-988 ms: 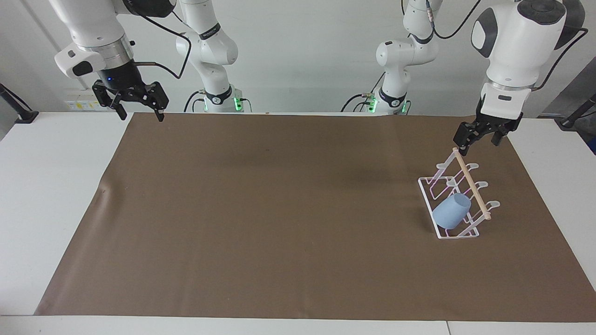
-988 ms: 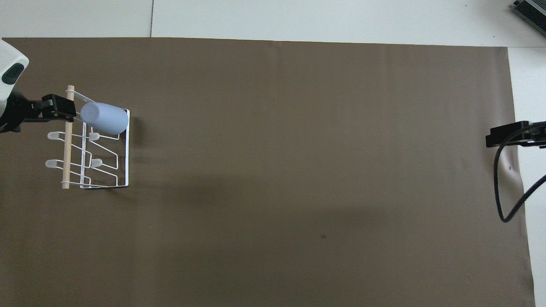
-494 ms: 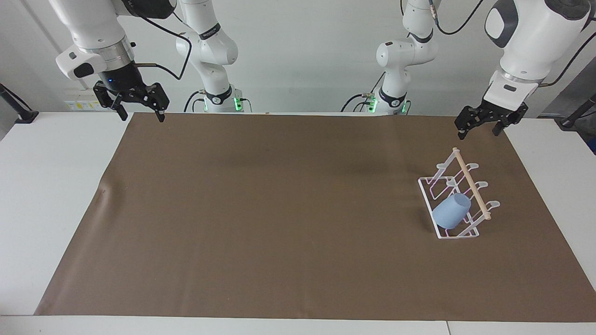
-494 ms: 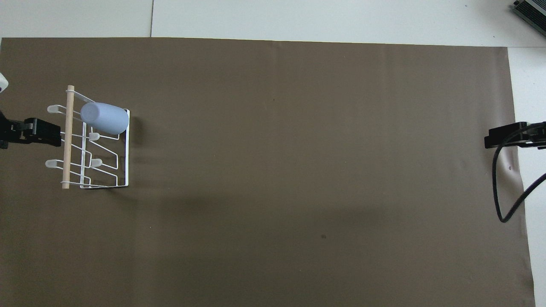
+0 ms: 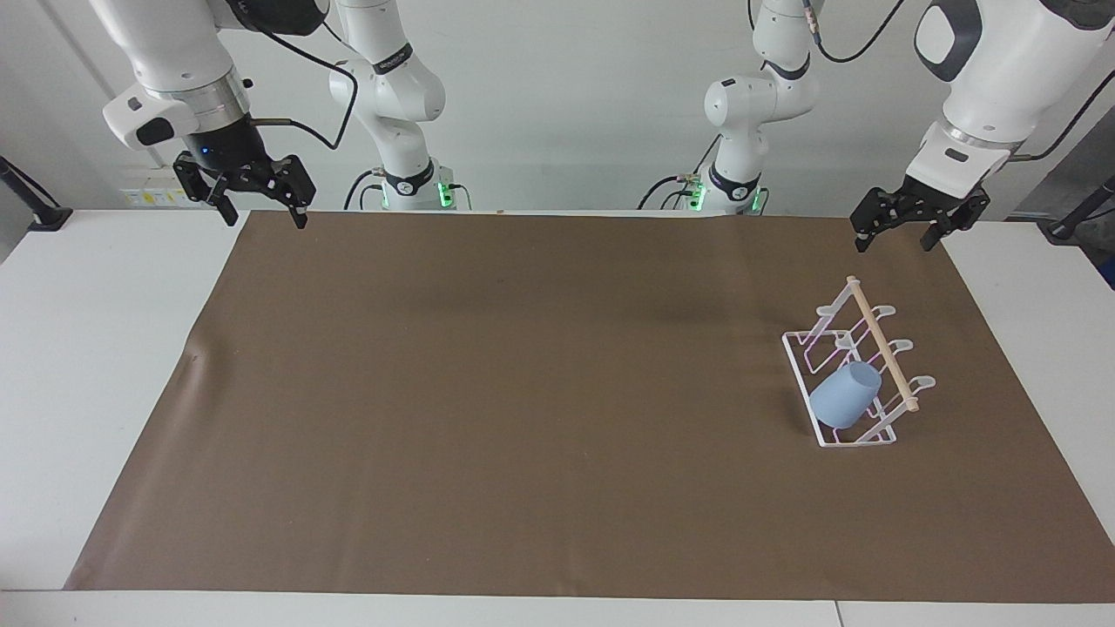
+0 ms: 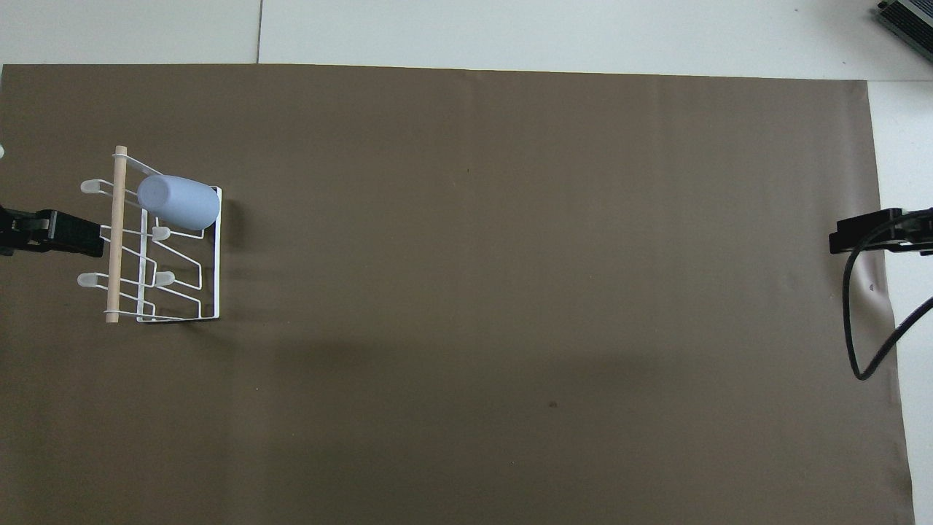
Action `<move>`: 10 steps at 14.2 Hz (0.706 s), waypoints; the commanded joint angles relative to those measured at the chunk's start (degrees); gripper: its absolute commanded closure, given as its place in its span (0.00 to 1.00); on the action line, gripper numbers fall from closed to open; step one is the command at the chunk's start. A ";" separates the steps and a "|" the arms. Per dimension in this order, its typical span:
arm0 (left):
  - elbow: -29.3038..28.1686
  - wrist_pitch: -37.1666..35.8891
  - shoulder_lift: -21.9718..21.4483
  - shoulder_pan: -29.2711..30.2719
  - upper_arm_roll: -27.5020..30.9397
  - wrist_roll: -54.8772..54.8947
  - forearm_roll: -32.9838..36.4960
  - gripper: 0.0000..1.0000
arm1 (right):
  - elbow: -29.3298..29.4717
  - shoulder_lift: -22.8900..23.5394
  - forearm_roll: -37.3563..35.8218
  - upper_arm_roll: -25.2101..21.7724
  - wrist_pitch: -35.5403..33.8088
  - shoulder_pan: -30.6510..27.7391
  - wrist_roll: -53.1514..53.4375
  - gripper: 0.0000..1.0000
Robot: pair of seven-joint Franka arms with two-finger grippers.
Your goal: Hang cup on cup holder
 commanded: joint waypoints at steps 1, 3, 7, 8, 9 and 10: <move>0.54 -1.16 -0.43 -6.28 5.51 1.18 -0.12 0.00 | -0.81 -1.86 1.12 0.11 -0.69 -0.29 0.87 0.00; 1.07 -2.30 -0.08 -11.05 10.64 1.62 0.15 0.00 | -0.81 -3.01 1.12 0.11 -0.86 -0.29 0.87 0.00; 0.64 -3.10 -0.69 -10.10 10.56 4.25 -0.73 0.00 | -0.72 -3.36 1.12 0.11 -0.86 -0.29 0.78 0.00; 0.64 -3.01 -0.69 -10.10 10.56 4.44 -0.73 0.00 | -0.72 -3.36 1.12 0.11 -0.86 -0.29 0.78 0.00; 0.64 -3.09 -0.69 -10.10 10.56 4.44 -0.82 0.00 | -0.72 -3.36 1.12 0.11 -0.86 -0.29 0.78 0.00; 0.64 -3.62 -0.69 -10.01 10.56 4.44 -2.04 0.00 | -0.72 -3.36 1.12 0.11 -0.86 -0.29 0.78 0.00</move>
